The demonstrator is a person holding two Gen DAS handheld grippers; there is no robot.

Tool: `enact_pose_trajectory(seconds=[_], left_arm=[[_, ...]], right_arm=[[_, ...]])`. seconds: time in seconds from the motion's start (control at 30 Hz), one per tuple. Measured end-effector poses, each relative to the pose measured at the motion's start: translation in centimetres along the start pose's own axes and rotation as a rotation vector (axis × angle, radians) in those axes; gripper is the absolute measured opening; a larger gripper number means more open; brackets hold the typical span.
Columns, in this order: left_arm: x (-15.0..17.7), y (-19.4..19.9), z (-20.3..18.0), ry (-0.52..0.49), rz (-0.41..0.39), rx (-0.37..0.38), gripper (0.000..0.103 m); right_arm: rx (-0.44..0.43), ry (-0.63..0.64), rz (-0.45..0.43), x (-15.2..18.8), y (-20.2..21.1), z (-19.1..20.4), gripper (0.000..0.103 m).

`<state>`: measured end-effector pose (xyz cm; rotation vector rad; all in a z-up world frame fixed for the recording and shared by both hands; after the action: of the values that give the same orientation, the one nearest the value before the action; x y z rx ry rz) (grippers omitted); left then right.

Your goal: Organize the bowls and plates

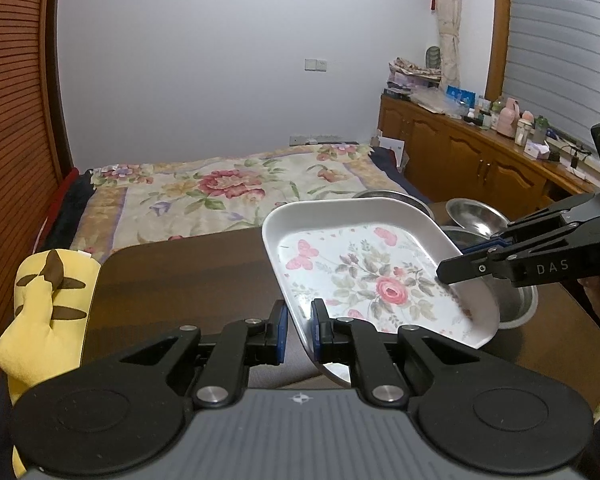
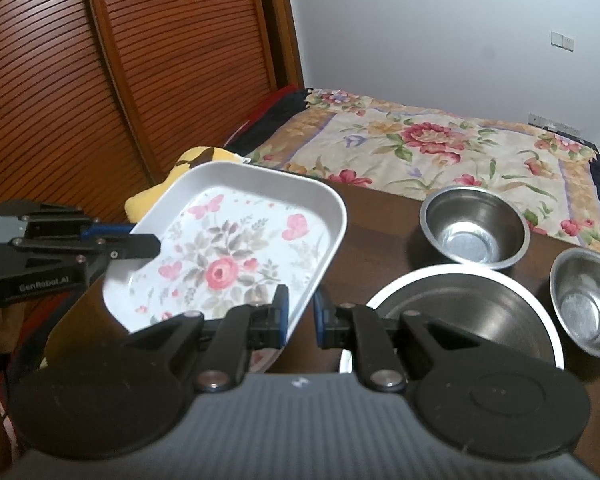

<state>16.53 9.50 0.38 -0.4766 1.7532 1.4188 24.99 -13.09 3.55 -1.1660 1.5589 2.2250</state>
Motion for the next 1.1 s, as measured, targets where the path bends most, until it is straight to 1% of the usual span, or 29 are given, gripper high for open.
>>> enact_pose_trajectory(seconds=[0.27, 0.83, 1.1], left_arm=[[1.4, 0.4, -0.4, 0.003, 0.02, 0.0, 0.013], [6.1, 1.5, 0.0, 0.066, 0.064, 0.005, 0.013], [8.1, 2.1, 0.4, 0.08, 0.07, -0.021, 0.013]], right_arm=[[-0.022, -0.011, 0.006, 1.5, 0.2, 0.1, 0.015], [-0.081, -0.037, 0.025, 4.4, -0.4, 1.1, 0.015], [-0.102, -0.025, 0.022, 5.4, -0.7, 2.3, 0.015]])
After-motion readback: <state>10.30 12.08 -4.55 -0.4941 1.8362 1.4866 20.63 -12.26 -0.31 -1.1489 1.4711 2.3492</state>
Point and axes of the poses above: each gripper's, at about its wrist camera, not at the fingertips, and y roughly against the way its jaws point, z to its left, x to its underside, the point moved 1 cm from there along -y, roughly the way its jaws point, and after that the axes turned 4 degrees about z, right-handed, at the moved point
